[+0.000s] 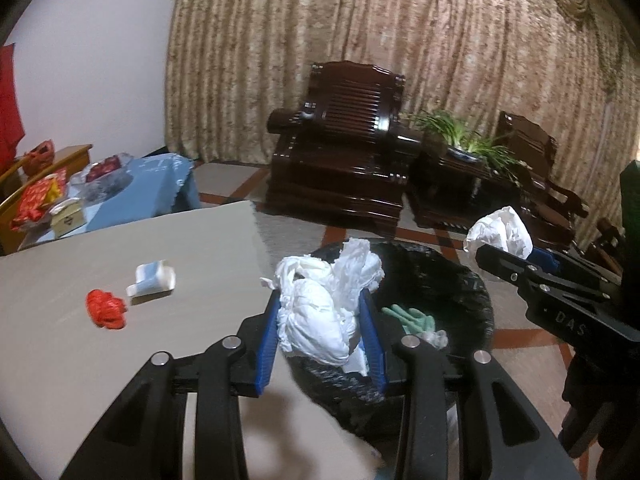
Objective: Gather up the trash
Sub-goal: 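Carry both white tissues over the bin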
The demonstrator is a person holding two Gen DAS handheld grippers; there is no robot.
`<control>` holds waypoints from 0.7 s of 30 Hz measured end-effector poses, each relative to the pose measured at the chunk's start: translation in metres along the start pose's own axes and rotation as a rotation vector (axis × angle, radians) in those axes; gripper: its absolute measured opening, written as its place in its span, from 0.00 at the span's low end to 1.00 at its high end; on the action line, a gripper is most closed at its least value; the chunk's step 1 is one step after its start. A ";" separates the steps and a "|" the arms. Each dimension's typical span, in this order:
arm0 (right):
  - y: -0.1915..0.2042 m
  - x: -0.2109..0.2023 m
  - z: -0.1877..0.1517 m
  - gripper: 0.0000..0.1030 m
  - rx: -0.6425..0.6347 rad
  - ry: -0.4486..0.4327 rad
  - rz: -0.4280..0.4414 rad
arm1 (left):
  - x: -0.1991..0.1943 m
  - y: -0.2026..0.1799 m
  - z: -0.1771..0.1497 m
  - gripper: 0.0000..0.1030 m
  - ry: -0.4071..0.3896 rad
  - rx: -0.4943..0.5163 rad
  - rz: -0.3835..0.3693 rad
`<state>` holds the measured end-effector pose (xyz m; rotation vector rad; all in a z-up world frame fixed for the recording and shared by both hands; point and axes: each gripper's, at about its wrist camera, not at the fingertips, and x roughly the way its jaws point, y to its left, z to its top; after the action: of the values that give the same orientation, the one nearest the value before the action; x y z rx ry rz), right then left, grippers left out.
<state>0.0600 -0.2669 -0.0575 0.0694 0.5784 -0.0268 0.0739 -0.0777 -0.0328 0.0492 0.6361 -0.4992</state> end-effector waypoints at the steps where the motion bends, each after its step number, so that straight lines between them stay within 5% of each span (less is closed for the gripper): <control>1: -0.004 -0.001 -0.001 0.42 0.005 0.000 -0.009 | 0.004 -0.005 0.000 0.37 0.004 0.007 -0.009; 21: -0.059 0.036 -0.018 0.42 0.043 0.068 -0.095 | 0.099 -0.050 -0.004 0.37 0.103 0.087 -0.094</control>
<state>0.0780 -0.3250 -0.0958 0.0846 0.6486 -0.1295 0.1176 -0.1638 -0.0880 0.1286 0.7192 -0.6177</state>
